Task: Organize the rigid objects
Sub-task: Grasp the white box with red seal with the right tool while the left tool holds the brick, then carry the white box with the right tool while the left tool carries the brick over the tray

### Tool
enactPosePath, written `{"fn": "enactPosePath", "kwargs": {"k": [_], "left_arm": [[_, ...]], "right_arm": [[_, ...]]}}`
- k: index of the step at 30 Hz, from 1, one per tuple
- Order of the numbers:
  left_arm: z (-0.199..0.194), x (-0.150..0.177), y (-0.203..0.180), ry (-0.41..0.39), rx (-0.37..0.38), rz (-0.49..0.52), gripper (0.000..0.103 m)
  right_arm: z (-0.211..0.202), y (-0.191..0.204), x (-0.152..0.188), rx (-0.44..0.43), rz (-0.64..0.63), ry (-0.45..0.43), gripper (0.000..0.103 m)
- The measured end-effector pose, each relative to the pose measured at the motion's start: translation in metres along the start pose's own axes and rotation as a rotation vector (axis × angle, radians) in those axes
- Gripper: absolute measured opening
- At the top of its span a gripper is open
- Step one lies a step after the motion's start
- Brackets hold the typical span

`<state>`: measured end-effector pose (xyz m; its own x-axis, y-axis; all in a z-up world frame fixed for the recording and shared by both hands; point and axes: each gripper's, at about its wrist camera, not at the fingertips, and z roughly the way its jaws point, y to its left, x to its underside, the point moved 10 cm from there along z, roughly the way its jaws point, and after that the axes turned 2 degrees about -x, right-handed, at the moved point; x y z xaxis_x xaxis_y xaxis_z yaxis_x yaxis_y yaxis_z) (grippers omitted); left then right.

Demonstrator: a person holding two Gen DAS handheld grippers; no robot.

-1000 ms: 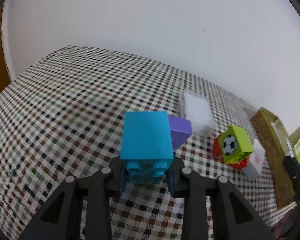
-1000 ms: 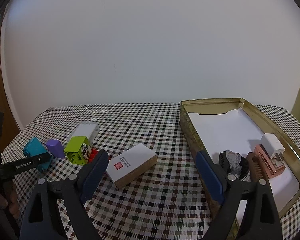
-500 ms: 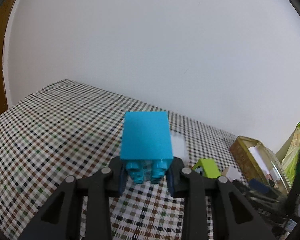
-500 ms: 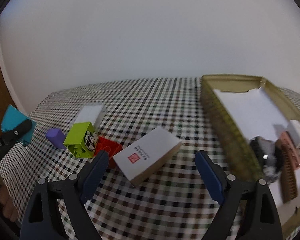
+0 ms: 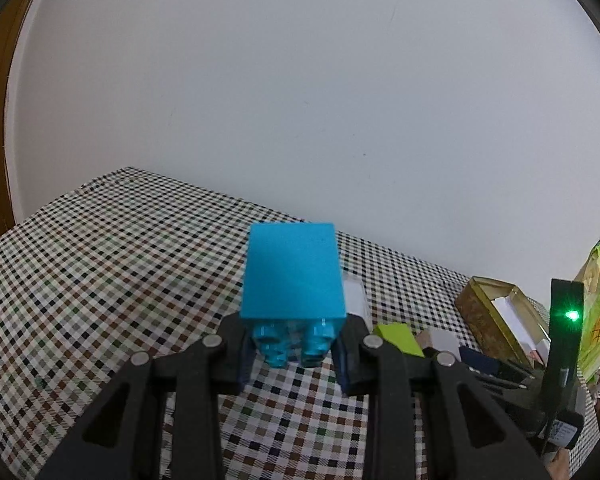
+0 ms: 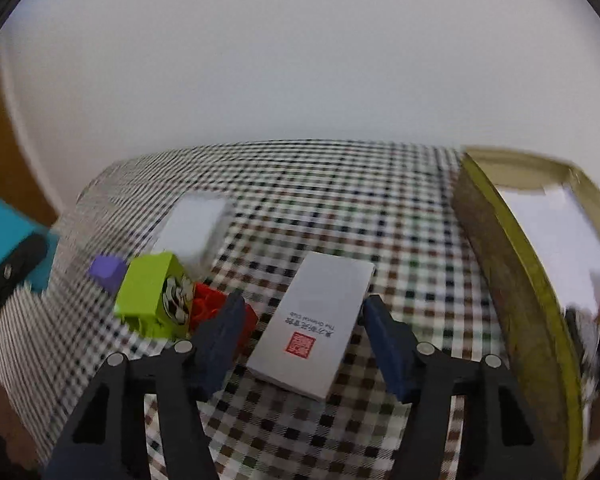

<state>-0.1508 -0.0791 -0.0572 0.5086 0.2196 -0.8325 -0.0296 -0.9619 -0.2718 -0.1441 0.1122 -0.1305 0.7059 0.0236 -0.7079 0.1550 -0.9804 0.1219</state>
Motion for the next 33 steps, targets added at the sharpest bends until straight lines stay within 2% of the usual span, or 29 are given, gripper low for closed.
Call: {"fn": "enactPosePath", "kwargs": {"k": [4, 6, 9, 17, 18, 19, 23, 28, 33], "left_arm": [[0.003, 0.0, 0.002, 0.008, 0.0, 0.002, 0.03], [0.006, 0.001, 0.003, 0.018, -0.002, 0.004, 0.03], [0.008, 0.001, 0.004, 0.024, 0.003, 0.005, 0.03], [0.01, 0.001, 0.003, 0.031, 0.027, 0.021, 0.03], [0.01, 0.002, 0.003, 0.032, 0.027, 0.023, 0.03], [0.01, 0.002, 0.003, 0.032, 0.027, 0.025, 0.03], [0.011, 0.002, 0.003, 0.031, 0.03, 0.025, 0.03], [0.01, 0.001, 0.0, 0.017, 0.045, 0.018, 0.03], [0.007, 0.001, -0.007, -0.007, 0.057, 0.037, 0.03]], "right_arm": [[-0.002, -0.009, 0.011, -0.033, -0.02, 0.053, 0.063], [-0.002, -0.022, 0.015, 0.009, 0.002, 0.066, 0.064], [-0.005, -0.032, 0.016, 0.019, 0.046, 0.069, 0.064], [-0.007, -0.021, 0.02, 0.007, 0.018, 0.085, 0.063], [-0.007, -0.021, 0.02, 0.013, 0.011, 0.086, 0.062], [-0.008, -0.02, 0.02, 0.02, 0.008, 0.085, 0.045], [-0.007, -0.025, 0.021, 0.029, 0.001, 0.082, 0.043], [-0.034, -0.029, 0.007, -0.025, 0.061, -0.025, 0.043], [-0.067, -0.029, -0.003, -0.098, 0.058, -0.146, 0.043]]}}
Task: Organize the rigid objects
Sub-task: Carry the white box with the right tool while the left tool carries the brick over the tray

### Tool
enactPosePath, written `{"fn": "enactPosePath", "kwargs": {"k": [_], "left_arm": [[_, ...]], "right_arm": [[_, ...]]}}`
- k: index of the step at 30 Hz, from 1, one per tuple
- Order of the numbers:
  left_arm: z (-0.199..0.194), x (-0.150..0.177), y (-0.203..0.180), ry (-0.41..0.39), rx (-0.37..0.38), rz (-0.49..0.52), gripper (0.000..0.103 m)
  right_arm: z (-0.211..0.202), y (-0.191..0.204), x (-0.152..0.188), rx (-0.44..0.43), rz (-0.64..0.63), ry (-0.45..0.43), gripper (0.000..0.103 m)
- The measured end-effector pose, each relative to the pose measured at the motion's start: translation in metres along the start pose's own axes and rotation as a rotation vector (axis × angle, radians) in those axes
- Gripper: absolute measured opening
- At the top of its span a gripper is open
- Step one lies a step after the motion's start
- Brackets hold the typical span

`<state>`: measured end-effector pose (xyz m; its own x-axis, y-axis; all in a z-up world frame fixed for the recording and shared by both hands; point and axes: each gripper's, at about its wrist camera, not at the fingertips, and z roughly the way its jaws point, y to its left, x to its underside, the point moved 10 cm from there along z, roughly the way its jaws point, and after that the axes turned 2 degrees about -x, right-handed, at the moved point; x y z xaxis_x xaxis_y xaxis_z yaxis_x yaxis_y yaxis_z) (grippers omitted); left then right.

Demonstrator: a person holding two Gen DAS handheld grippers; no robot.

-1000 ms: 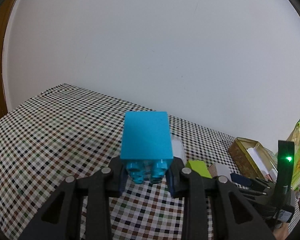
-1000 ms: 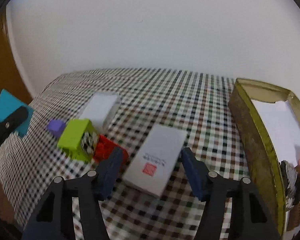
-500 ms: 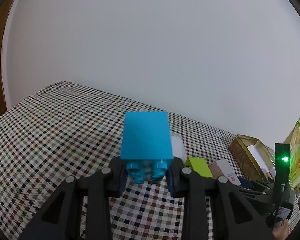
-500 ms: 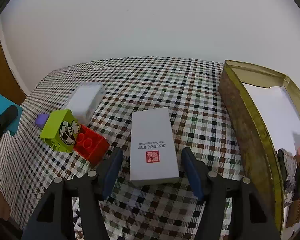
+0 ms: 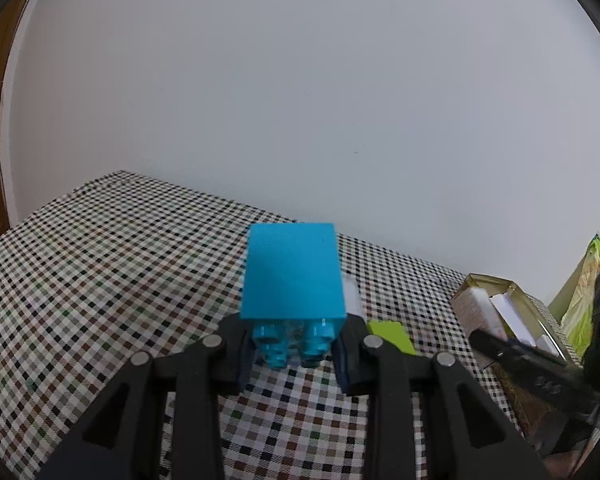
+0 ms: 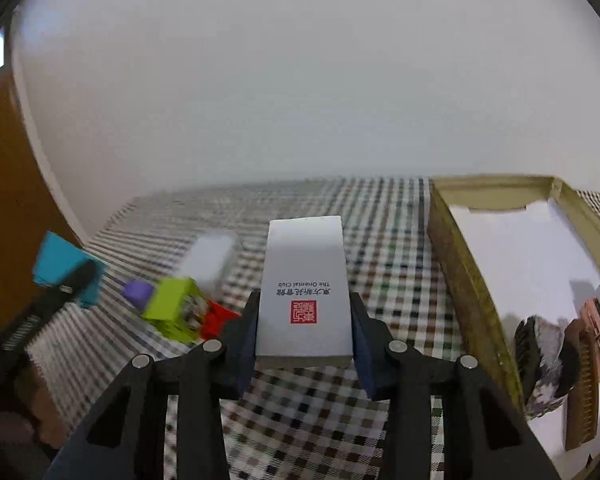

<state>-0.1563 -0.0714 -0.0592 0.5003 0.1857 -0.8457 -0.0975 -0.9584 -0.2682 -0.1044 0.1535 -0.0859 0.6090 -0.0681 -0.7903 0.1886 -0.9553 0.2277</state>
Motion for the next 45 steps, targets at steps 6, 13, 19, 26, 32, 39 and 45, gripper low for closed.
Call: {"fn": "enactPosePath", "kwargs": {"k": [6, 13, 19, 26, 32, 39, 45], "left_arm": [[-0.003, 0.002, -0.02, -0.02, 0.05, 0.024, 0.03], [-0.007, 0.012, -0.066, -0.019, 0.104, 0.06, 0.03], [-0.013, 0.019, -0.123, -0.025, 0.179, 0.106, 0.03], [-0.018, 0.024, -0.183, -0.022, 0.259, 0.168, 0.03], [-0.013, 0.034, -0.232, -0.003, 0.314, 0.217, 0.03], [-0.014, 0.054, -0.287, 0.044, 0.379, 0.249, 0.03], [-0.007, 0.068, -0.317, 0.086, 0.377, 0.263, 0.03]], "right_arm": [[-0.038, 0.004, -0.011, -0.036, -0.065, -0.122, 0.043], [-0.067, -0.014, -0.023, -0.015, -0.065, -0.229, 0.043], [-0.088, -0.056, -0.025, 0.005, -0.021, -0.266, 0.043], [-0.113, -0.114, -0.031, 0.072, 0.014, -0.318, 0.043], [-0.124, -0.166, -0.033, 0.127, 0.088, -0.319, 0.043], [-0.13, -0.207, -0.03, 0.208, 0.065, -0.303, 0.043], [-0.128, -0.237, -0.025, 0.257, 0.064, -0.268, 0.043]]}}
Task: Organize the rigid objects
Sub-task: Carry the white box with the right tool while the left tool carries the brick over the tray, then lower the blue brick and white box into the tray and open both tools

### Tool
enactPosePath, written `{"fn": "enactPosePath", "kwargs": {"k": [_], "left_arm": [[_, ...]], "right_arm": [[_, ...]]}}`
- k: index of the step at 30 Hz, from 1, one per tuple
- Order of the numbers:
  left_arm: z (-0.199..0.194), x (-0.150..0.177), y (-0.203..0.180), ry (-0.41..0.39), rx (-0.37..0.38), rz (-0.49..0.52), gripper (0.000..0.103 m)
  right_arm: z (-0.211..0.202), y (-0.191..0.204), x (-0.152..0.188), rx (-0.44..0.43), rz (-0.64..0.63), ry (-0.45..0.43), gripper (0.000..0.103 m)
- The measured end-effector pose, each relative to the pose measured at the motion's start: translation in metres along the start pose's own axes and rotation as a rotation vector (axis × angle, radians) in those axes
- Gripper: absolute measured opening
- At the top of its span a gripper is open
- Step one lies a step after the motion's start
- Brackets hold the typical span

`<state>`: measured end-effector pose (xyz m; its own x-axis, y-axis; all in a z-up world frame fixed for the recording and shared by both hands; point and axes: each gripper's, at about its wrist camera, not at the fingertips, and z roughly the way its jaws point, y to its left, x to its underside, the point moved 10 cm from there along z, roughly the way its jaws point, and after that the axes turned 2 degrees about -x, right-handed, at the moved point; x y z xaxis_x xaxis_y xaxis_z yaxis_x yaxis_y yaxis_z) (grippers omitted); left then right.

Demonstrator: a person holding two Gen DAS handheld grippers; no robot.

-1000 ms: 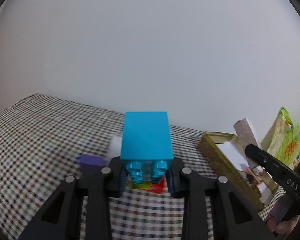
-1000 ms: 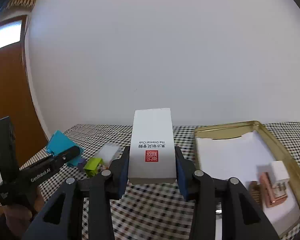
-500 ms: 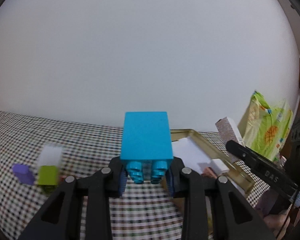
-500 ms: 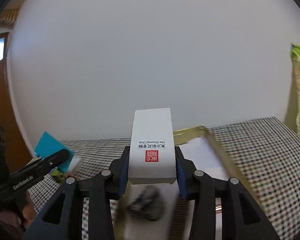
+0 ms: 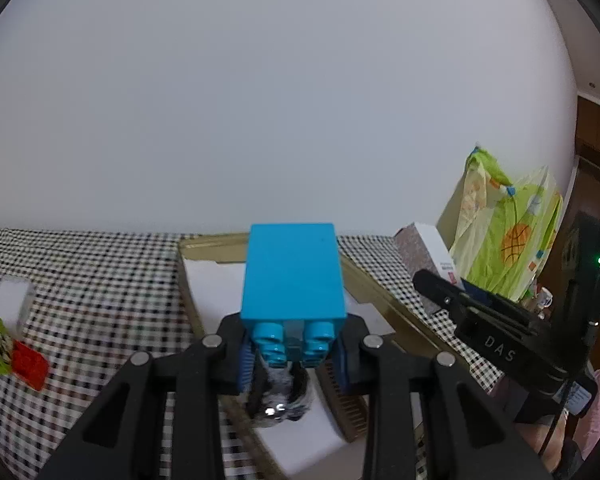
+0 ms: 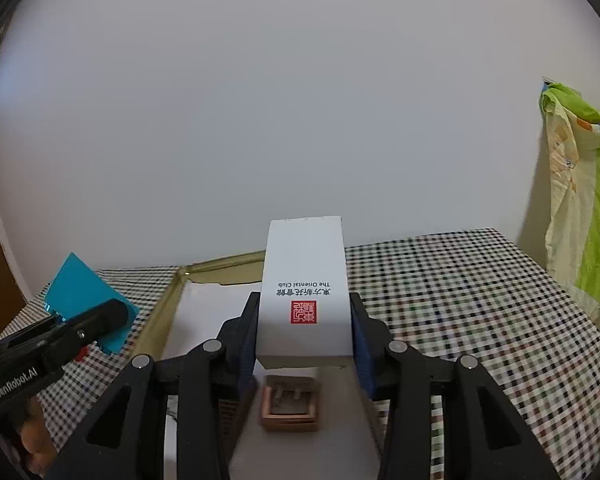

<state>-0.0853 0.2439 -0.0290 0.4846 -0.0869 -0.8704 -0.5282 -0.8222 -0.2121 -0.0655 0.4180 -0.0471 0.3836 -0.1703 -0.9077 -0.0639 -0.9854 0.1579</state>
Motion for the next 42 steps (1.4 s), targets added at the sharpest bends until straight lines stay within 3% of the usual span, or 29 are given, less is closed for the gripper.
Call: {"fn": "enactPosePath", "kwargs": {"k": [6, 19, 42], "left_arm": [[0.014, 0.011, -0.014, 0.036, -0.028, 0.028, 0.03], [0.029, 0.02, -0.012, 0.081, -0.121, 0.085, 0.03], [0.042, 0.036, -0.009, 0.135, -0.186, 0.163, 0.03]], "right_arm": [[0.008, -0.011, 0.001, -0.001, 0.033, 0.032, 0.043], [0.002, 0.019, 0.014, 0.008, -0.027, 0.086, 0.043], [0.037, 0.027, 0.044, 0.005, -0.073, 0.166, 0.044]]}}
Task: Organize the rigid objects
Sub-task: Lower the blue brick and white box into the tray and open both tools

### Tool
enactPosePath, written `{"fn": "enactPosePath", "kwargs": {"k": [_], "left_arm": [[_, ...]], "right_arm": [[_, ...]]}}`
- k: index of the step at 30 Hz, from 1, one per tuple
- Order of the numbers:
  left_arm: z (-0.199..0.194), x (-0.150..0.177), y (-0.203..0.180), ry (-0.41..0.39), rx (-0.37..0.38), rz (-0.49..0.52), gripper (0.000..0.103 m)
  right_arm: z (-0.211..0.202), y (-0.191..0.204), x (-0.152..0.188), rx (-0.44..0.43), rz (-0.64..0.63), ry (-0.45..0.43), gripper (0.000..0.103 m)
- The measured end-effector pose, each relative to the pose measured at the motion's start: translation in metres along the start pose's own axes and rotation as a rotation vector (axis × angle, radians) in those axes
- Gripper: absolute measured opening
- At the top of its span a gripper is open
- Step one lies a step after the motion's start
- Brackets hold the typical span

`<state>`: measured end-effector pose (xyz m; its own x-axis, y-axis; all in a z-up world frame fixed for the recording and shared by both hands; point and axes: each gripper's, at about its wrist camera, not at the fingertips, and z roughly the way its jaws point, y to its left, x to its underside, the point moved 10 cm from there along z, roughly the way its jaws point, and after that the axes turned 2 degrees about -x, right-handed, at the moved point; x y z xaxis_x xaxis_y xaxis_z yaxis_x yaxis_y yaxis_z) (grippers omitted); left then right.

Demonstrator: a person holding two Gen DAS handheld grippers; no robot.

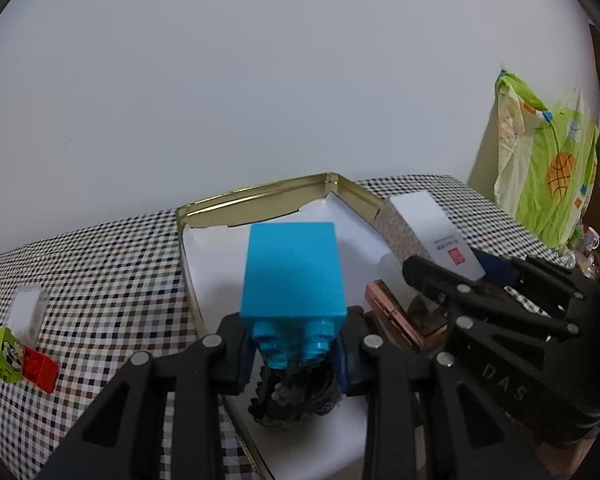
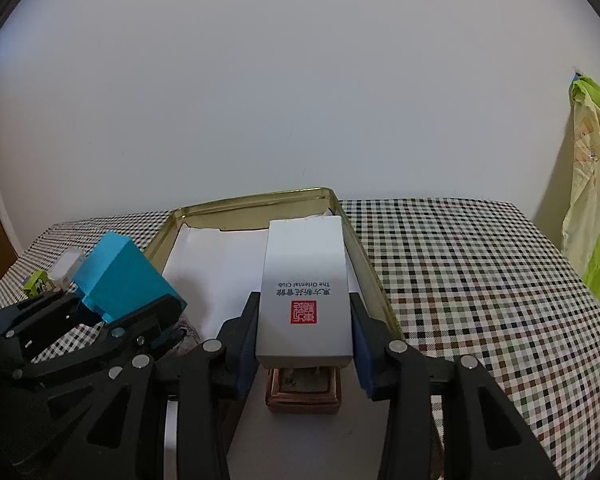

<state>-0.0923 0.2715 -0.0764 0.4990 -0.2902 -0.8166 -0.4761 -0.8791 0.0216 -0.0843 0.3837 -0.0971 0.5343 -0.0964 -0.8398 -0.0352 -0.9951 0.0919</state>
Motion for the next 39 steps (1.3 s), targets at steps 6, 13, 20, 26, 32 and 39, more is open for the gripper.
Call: {"fn": "enactPosePath", "kwargs": {"k": [6, 13, 20, 26, 32, 39], "left_arm": [[0.002, 0.002, 0.002, 0.008, -0.038, 0.029, 0.03], [0.006, 0.006, 0.007, 0.03, -0.058, 0.029, 0.03], [0.002, 0.003, 0.025, 0.019, -0.12, -0.026, 0.08], [-0.011, -0.005, 0.036, -0.036, -0.074, -0.093, 0.099], [-0.021, -0.01, 0.038, -0.087, -0.076, -0.084, 0.102], [-0.035, -0.013, 0.069, -0.174, -0.184, -0.054, 0.102]], "right_arm": [[0.001, 0.002, 0.001, -0.002, 0.003, 0.013, 0.044], [0.003, 0.001, 0.002, -0.009, 0.007, 0.029, 0.044], [-0.003, -0.006, -0.004, 0.0, 0.044, -0.008, 0.046], [-0.017, -0.025, -0.015, 0.008, 0.14, -0.093, 0.071], [-0.033, -0.037, -0.022, 0.062, 0.168, -0.175, 0.071], [-0.071, -0.04, -0.036, 0.208, 0.194, -0.387, 0.082]]}}
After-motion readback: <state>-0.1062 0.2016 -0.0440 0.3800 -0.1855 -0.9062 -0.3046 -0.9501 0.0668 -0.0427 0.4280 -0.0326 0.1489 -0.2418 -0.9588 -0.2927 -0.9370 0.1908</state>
